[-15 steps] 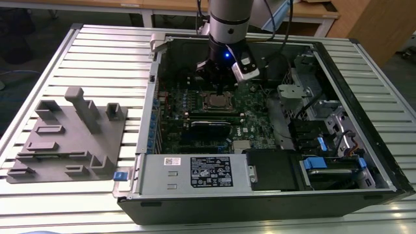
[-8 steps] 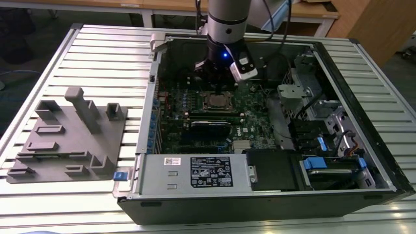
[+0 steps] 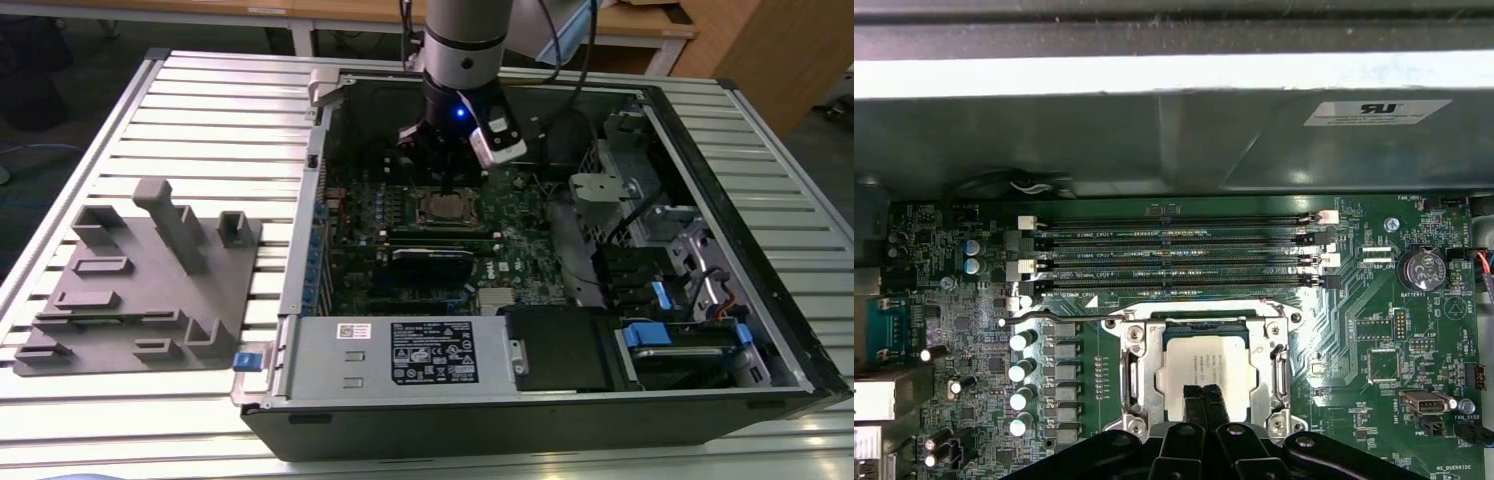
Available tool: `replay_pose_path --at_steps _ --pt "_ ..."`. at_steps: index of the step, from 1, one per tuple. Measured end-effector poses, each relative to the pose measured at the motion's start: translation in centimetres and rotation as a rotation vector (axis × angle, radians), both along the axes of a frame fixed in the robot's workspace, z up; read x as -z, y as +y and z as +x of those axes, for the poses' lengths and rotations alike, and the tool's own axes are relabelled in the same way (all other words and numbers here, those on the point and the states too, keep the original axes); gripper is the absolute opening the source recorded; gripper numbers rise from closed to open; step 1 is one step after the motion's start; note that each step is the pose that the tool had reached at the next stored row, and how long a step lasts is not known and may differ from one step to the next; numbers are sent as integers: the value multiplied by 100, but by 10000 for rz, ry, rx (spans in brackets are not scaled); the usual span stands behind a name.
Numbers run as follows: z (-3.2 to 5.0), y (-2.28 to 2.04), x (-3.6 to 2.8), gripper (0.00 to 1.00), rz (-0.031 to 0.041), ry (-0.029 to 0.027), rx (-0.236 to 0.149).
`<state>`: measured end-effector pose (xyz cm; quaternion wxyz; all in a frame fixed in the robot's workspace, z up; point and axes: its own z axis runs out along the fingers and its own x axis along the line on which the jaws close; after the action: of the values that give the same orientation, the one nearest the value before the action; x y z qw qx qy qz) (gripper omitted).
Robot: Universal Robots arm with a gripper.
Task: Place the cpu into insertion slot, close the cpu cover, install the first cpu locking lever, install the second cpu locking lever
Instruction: 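Install the first cpu locking lever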
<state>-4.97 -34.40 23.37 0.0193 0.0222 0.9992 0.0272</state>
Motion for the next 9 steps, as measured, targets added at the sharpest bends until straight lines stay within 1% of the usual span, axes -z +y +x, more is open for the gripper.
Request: replay_pose_path --at_steps 6,9 --pt "0 0 -7 11 1 0 1" --pt "-13 1 -8 11 -1 0 0"
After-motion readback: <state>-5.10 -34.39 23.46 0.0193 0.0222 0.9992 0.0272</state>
